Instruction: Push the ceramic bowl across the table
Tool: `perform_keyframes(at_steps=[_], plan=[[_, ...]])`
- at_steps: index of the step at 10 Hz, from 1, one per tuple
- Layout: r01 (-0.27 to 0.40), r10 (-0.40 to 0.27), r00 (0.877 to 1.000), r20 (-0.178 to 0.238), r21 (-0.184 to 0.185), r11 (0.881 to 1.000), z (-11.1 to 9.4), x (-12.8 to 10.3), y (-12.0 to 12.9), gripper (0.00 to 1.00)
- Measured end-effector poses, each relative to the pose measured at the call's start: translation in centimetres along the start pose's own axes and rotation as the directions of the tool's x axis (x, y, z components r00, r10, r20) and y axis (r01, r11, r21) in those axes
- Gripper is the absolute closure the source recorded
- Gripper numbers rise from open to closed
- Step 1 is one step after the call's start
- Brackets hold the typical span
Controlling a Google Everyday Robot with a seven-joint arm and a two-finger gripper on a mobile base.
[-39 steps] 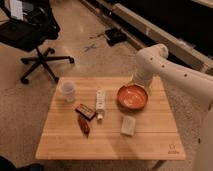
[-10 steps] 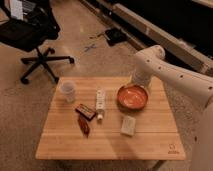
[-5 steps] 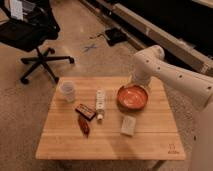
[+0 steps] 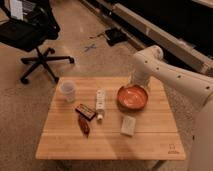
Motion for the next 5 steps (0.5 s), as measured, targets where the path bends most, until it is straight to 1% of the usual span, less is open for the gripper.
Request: perform_keyframes(at_steps=[5], plan=[[0.032, -0.032, 0.999, -0.011, -0.008, 0.999, 0.29, 0.12, 0.12, 0.2]])
